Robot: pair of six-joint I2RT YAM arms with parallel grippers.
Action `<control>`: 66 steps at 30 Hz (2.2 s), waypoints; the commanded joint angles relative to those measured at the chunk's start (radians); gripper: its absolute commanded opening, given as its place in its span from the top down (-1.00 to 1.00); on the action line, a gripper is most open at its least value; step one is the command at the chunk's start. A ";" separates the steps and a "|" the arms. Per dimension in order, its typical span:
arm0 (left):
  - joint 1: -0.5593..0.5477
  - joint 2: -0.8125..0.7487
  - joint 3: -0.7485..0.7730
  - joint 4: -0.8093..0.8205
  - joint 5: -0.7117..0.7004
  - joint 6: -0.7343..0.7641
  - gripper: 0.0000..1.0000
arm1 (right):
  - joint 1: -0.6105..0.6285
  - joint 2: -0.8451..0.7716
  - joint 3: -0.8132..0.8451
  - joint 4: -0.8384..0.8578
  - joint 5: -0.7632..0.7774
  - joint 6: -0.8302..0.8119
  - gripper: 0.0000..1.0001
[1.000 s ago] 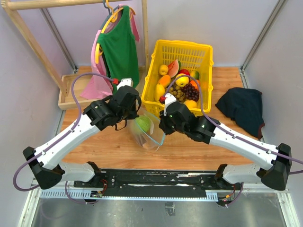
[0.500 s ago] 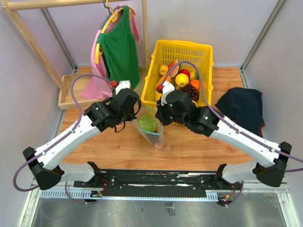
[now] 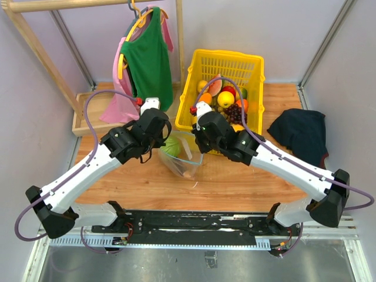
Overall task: Place the food in the zip-top bag and seal the zipper
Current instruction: Pick up the fake fruit from the bin.
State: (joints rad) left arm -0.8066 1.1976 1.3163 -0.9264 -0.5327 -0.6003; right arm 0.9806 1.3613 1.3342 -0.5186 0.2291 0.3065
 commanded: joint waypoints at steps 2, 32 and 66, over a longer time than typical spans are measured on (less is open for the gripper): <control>0.019 -0.033 -0.024 0.124 -0.036 0.110 0.99 | -0.041 0.017 -0.024 0.044 -0.011 -0.031 0.97; 0.174 -0.076 -0.159 0.302 0.227 0.248 0.99 | -0.462 0.153 0.190 -0.068 -0.200 -0.218 -0.30; 0.222 -0.110 -0.205 0.345 0.344 0.262 0.99 | -0.541 0.610 0.336 -0.185 -0.332 -0.279 0.23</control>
State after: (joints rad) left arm -0.5964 1.1076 1.1191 -0.6216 -0.2035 -0.3477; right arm 0.4599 2.0010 1.6466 -0.6411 -0.0982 0.0296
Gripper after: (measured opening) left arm 0.014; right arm 0.438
